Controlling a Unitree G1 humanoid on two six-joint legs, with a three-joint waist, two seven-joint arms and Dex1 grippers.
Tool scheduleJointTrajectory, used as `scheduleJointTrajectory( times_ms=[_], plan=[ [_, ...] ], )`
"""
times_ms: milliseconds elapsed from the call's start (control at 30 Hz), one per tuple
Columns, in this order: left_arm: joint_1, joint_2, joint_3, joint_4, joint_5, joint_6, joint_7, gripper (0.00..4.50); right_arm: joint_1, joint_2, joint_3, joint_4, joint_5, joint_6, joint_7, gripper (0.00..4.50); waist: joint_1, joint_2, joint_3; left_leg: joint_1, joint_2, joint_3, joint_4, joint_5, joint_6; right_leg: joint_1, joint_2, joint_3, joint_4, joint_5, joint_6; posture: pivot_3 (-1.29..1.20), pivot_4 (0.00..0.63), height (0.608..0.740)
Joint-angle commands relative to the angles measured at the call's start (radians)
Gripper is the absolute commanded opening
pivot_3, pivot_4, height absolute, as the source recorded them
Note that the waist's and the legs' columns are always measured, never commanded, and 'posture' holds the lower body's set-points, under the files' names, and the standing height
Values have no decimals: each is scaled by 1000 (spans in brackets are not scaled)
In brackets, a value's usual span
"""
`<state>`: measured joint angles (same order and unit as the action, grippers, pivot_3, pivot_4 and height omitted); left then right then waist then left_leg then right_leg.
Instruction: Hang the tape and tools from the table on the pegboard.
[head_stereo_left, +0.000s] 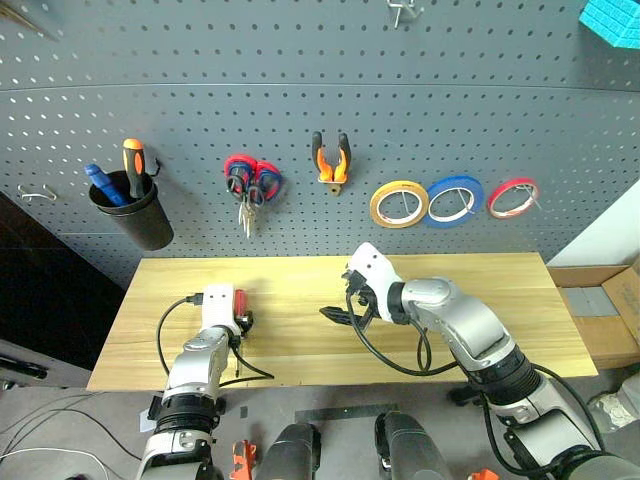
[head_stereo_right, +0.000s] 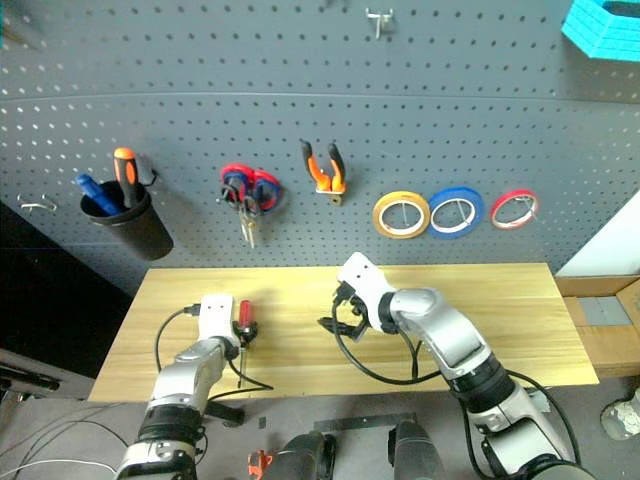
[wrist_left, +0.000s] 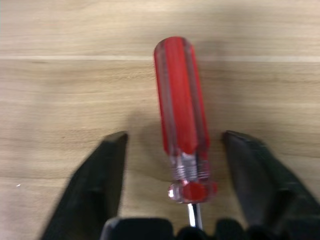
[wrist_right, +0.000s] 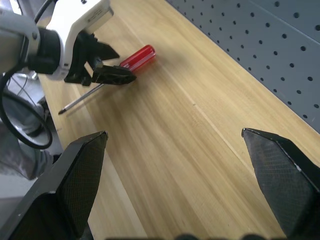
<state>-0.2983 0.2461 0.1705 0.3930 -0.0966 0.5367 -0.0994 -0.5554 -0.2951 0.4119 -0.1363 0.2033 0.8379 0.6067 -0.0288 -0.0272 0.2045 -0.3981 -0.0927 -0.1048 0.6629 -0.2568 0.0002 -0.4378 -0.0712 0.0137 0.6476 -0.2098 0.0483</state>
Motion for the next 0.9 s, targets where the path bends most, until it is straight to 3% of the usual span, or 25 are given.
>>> scheduleJointTrajectory(
  times_ms=[33, 100, 133, 333, 500, 600, 800, 900],
  plan=[
    [14, -1, 11, -62, -7, -38, 2, 1702, -27, 7, -29, -47, 5, -4, 0, 4500, 0, 0, 0, 0, 0, 0, 0, 0, 0, 0, 0, 0, 0, 0, 0, -36, 180, 740],
    [36, -1, 22, -120, -9, -80, 7, 946, -37, 4, -33, -52, 11, -13, 14, 4500, -1, 0, 0, 0, 0, 0, 0, 0, 0, 0, 0, 0, 0, 0, 0, -31, 180, 740],
    [53, 0, 23, -159, -10, -107, 2, 797, -41, 3, -37, -58, 19, -23, 27, 4500, -1, 0, 0, 0, 0, 0, 0, 0, 0, 0, 0, 0, 0, 0, 0, -29, 177, 740],
    [152, -33, 72, -520, -73, -383, -23, 798, -58, 11, -111, -173, 164, -125, 179, 4500, 2, 0, 0, -1, 1, 0, 0, 0, -1, -1, 0, 0, -1, 0, 0, -8, 170, 740],
    [84, 50, 92, -665, 16, -434, 18, 798, -105, 26, -127, -179, 218, -155, 236, 4500, 6, 0, 0, 1, 1, 0, 0, -1, 1, 2, 0, -1, -1, 0, 0, 31, 160, 740],
    [-10, 92, 137, -708, 2, -400, 44, 798, -139, 23, -99, -161, 194, -201, 264, 4500, 10, -2, -1, 1, 0, -1, 0, 0, 1, 2, 1, -2, -1, 0, 0, 50, 148, 740],
    [-163, 174, 189, -702, -30, -350, 36, 798, -291, 127, -171, 19, 126, -262, 108, 4500, 13, -3, -2, 0, 0, 0, 0, 3, -5, -1, 1, 0, 1, 1, -1, 66, 138, 740],
    [-216, 196, 214, -648, -45, -354, 42, 798, -303, 131, -162, 44, 114, -300, 125, 4500, 24, -8, -5, -1, 0, 0, -1, 3, -5, -2, 1, -1, 0, 1, -1, 74, 134, 740]
  ],
)
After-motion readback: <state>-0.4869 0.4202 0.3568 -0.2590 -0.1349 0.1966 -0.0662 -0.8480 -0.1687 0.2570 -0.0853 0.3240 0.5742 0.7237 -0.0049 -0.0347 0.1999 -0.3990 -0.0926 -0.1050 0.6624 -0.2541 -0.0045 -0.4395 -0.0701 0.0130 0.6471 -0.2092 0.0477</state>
